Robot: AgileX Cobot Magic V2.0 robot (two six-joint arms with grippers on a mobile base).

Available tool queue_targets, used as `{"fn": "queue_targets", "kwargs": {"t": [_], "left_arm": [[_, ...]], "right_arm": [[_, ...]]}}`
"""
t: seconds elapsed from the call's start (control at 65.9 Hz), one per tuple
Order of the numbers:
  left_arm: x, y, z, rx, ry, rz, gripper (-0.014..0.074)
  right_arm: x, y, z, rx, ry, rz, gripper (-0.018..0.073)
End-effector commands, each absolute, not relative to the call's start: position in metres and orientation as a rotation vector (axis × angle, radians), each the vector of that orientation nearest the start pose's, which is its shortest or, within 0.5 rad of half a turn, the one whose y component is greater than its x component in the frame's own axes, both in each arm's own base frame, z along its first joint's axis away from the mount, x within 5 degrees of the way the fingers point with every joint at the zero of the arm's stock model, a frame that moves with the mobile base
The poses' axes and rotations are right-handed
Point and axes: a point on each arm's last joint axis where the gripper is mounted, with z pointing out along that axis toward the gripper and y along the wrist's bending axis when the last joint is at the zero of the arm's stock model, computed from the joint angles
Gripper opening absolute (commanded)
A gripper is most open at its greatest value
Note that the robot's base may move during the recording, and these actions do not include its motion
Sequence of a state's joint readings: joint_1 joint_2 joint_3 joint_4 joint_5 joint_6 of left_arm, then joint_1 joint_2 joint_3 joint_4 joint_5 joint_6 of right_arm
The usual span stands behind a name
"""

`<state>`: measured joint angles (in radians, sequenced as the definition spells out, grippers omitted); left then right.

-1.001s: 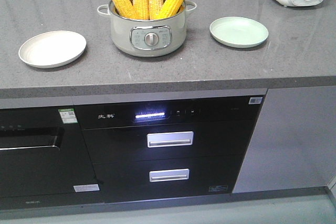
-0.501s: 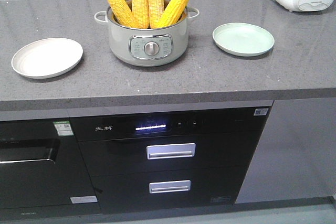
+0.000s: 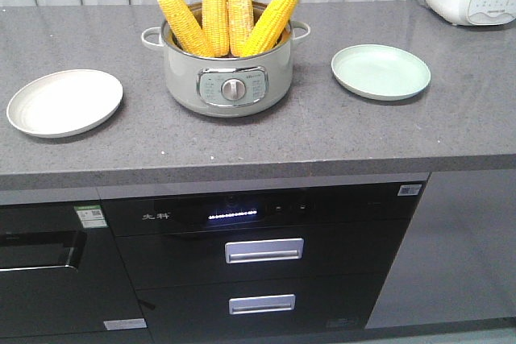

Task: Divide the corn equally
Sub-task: 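Drive closer and center the base on the corn pot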

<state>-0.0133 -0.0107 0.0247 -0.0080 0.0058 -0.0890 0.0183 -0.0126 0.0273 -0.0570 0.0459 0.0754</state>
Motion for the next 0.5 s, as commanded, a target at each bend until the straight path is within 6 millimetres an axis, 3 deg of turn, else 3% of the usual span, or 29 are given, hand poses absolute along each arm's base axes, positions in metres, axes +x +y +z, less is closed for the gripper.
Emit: {"fn": "queue_targets", "kwargs": {"t": [0.0, 0.485], "left_arm": [[0.0533, -0.0005, 0.2181, -0.064, 1.396, -0.092, -0.0006], [0.0533, -0.0005, 0.2181, -0.064, 1.396, -0.092, -0.0006]], "right_arm": [[0.0562, 0.0011, 0.2046, -0.012, 1.474, 0.017, -0.0006], [0.0562, 0.0011, 0.2046, -0.012, 1.474, 0.017, -0.0006]]}}
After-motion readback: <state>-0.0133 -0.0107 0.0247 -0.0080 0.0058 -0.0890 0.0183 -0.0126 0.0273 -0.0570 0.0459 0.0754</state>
